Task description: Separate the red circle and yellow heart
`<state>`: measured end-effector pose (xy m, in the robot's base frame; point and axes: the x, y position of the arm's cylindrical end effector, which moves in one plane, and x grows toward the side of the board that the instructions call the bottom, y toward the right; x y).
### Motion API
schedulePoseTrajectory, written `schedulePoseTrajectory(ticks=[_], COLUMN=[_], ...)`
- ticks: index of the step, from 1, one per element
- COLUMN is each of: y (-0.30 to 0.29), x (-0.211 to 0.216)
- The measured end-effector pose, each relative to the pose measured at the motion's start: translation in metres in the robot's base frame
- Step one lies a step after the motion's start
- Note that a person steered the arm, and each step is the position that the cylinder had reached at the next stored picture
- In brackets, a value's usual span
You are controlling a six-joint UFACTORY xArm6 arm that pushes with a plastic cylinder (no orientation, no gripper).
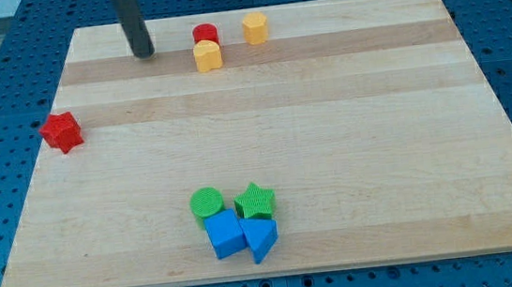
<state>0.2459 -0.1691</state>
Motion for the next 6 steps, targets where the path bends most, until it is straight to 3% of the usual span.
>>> schedulePoseTrajectory(ticks=[1, 2, 3, 5, 6], y=[0.061, 0.113, 0.110, 0.039, 0.058], x=[-0.030, -0.026, -0.001, 0.034, 0.031])
